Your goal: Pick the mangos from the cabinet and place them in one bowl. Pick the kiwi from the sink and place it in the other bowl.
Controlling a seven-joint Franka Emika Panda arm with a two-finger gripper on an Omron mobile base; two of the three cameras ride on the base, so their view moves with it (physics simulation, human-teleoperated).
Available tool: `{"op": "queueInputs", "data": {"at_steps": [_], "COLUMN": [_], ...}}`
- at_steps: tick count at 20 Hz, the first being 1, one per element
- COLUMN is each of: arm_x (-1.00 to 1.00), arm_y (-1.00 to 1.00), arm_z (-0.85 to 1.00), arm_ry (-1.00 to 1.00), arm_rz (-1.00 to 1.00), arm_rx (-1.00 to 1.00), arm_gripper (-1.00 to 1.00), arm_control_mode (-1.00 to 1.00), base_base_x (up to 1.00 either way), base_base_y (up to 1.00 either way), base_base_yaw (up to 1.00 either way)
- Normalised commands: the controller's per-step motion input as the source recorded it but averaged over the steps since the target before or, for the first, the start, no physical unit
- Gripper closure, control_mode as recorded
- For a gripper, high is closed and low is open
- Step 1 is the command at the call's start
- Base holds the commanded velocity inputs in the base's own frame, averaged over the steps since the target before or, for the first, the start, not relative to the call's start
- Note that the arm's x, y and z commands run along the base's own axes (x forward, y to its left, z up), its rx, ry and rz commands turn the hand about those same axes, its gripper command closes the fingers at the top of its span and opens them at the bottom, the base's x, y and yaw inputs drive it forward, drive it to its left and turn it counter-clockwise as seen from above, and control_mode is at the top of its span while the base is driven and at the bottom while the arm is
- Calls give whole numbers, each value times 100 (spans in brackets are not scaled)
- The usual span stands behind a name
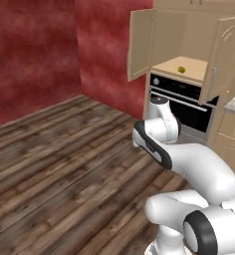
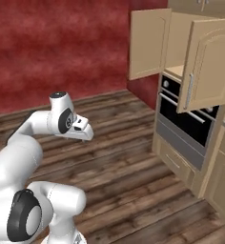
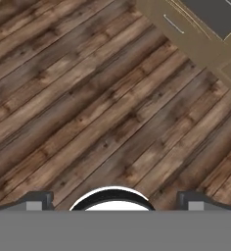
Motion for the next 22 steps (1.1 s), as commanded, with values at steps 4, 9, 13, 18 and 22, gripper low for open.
{"op": "queueInputs", "data": {"at_steps": [4, 9, 13, 18, 22], "arm_x": [0, 0, 0, 0, 0], "arm_y": [0, 0, 0, 0, 0], "arm_z": [0, 0, 0, 0, 0], "arm_ry": [0, 0, 0, 0, 0], "arm_rz": [0, 0, 0, 0, 0], "arm_rx": [0, 0, 0, 0, 0], "arm_gripper": [-100, -100, -100, -100, -100], "arm_control_mode": [100, 100, 100, 100, 100], "base_base_x": [17, 53, 57, 48, 47], "base_base_y": [8, 37, 37, 29, 31], "base_base_yaw": [-40, -28, -26, -29, -29]}}
